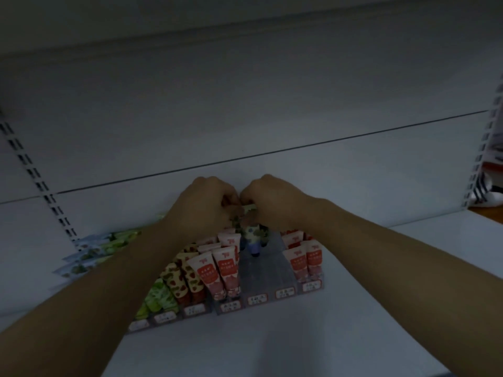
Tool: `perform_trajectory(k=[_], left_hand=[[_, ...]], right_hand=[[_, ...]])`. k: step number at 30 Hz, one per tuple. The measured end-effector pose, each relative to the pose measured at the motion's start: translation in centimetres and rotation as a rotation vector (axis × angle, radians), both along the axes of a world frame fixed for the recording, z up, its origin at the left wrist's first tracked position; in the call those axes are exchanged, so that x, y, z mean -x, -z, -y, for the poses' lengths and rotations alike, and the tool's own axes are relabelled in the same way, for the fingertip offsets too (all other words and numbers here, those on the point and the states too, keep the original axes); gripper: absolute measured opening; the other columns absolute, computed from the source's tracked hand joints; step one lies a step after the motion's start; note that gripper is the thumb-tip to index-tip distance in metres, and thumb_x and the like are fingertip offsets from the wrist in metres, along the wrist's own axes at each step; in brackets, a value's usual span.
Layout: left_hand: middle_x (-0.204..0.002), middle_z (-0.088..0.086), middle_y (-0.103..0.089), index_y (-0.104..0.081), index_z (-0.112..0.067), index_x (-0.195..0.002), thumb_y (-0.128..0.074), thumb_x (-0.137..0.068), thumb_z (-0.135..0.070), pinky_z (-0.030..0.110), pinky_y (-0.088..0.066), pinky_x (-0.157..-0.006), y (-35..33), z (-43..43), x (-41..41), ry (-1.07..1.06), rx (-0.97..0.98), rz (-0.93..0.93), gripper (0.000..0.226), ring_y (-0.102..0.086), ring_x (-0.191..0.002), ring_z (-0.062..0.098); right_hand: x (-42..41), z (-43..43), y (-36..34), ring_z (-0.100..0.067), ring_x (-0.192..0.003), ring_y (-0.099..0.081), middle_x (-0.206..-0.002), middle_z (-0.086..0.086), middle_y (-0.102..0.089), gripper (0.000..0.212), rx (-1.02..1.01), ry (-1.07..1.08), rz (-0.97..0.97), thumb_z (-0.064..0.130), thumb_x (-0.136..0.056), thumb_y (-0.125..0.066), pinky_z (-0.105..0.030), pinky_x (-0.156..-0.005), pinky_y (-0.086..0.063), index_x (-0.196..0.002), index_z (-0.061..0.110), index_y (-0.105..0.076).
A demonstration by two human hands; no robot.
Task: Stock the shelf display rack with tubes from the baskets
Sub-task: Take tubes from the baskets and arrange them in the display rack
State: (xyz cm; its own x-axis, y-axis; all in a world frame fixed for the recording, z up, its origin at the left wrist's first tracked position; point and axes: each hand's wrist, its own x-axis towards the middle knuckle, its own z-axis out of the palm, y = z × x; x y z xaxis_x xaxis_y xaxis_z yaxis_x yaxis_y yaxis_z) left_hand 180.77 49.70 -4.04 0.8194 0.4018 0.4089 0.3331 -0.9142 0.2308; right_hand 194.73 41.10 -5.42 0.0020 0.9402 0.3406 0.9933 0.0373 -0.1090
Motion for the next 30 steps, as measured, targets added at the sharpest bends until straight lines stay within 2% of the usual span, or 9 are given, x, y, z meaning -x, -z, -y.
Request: perform_trajectory(k=[5, 8, 11, 14, 16, 20, 23, 26, 30], left_hand=[[-0.088, -0.005, -0.069, -0.071, -0.022, -0.092, -0.07, -0.085, -0.035, 0.038, -0.053, -0.08, -0.3, 0.0, 0.6, 0.004, 0.057, -0.014, 0.015, -0.063, -0.081, 0.012], [-0.11, -0.004, -0.061, -0.062, -0.024, -0.114, -0.052, -0.073, -0.062, 0.041, -0.046, -0.092, 0.4, 0.3, 0.7, -0.084, 0.02, -0.142, 0.057, -0.056, -0.1, 0.015], [-0.125, -0.002, -0.054, -0.05, -0.022, -0.132, -0.044, -0.07, -0.068, 0.04, -0.043, -0.098, 0.9, 0.1, 0.7, -0.151, -0.008, -0.22, 0.078, -0.051, -0.112, 0.017], [-0.128, 0.003, -0.055, -0.053, -0.016, -0.132, -0.049, -0.09, -0.055, 0.032, -0.042, -0.097, 1.3, -0.6, 0.8, -0.146, 0.083, -0.171, 0.057, -0.053, -0.114, 0.018], [-0.118, 0.004, -0.061, -0.061, -0.015, -0.122, -0.048, -0.097, -0.039, 0.028, -0.043, -0.09, 1.4, -0.9, 0.7, -0.135, 0.1, -0.131, 0.037, -0.057, -0.105, 0.017], [-0.1, 0.004, -0.066, -0.069, -0.01, -0.102, -0.043, -0.101, -0.027, 0.027, -0.043, -0.074, 1.1, -1.7, 0.2, -0.115, 0.091, -0.133, 0.031, -0.058, -0.085, 0.017], [-0.098, -0.003, -0.064, -0.07, -0.012, -0.105, -0.047, -0.1, -0.022, 0.021, -0.04, -0.073, 0.8, -2.3, -0.1, -0.093, 0.112, -0.135, 0.026, -0.056, -0.082, 0.014], [-0.103, -0.001, -0.068, -0.072, -0.017, -0.108, -0.055, -0.096, -0.023, 0.022, -0.044, -0.075, 0.8, -2.8, -0.5, -0.098, 0.119, -0.174, 0.021, -0.059, -0.085, 0.013], [-0.108, 0.001, -0.07, -0.072, -0.017, -0.108, -0.061, -0.092, -0.019, 0.023, -0.049, -0.081, 1.3, -3.2, -0.9, -0.1, 0.121, -0.151, 0.02, -0.063, -0.092, 0.016]], right_hand=[[-0.2, 0.2, -0.1, -0.013, -0.054, -0.043, -0.062, -0.005, -0.055, 0.024, -0.121, 0.018, -0.06, 0.022, -0.083, -0.071, -0.025, -0.047, -0.027, -0.073, 0.001, -0.066], [-0.6, -0.3, 0.9, -0.017, -0.066, -0.052, -0.08, -0.01, -0.067, 0.017, -0.163, 0.07, -0.033, 0.021, -0.086, -0.068, -0.023, -0.056, -0.034, -0.087, 0.004, -0.072], [-0.4, -0.5, 1.2, -0.023, -0.081, -0.06, -0.095, -0.012, -0.069, 0.021, -0.138, 0.114, 0.008, 0.022, -0.087, -0.066, -0.025, -0.062, -0.038, -0.101, 0.008, -0.072], [0.0, -0.8, 1.5, -0.024, -0.087, -0.062, -0.098, -0.009, -0.068, 0.022, -0.109, 0.126, 0.109, 0.023, -0.087, -0.065, -0.026, -0.065, -0.043, -0.106, 0.012, -0.07], [0.3, -1.0, 1.8, -0.023, -0.087, -0.061, -0.098, -0.007, -0.066, 0.021, -0.109, 0.142, 0.19, 0.021, -0.089, -0.061, -0.026, -0.064, -0.038, -0.107, 0.014, -0.067], [0.2, -0.9, 1.9, -0.026, -0.084, -0.061, -0.093, -0.009, -0.068, 0.02, -0.146, 0.12, 0.218, 0.024, -0.09, -0.059, -0.026, -0.065, -0.034, -0.104, 0.012, -0.067], [-0.3, -0.6, 1.6, -0.031, -0.076, -0.061, -0.082, -0.011, -0.068, 0.01, -0.19, 0.053, 0.218, 0.016, -0.086, -0.064, -0.025, -0.07, -0.024, -0.089, 0.008, -0.068], [-0.7, -0.2, 1.1, -0.025, -0.074, -0.059, -0.083, -0.007, -0.067, 0.014, -0.044, 0.04, 0.309, 0.02, -0.086, -0.061, -0.023, -0.068, -0.021, -0.083, 0.007, -0.067], [-0.7, -0.6, 1.5, -0.021, -0.046, -0.043, -0.055, -0.009, -0.061, 0.019, -0.111, 0.002, 0.352, 0.008, -0.068, -0.075, -0.026, -0.066, -0.027, -0.057, 0.01, -0.06]])
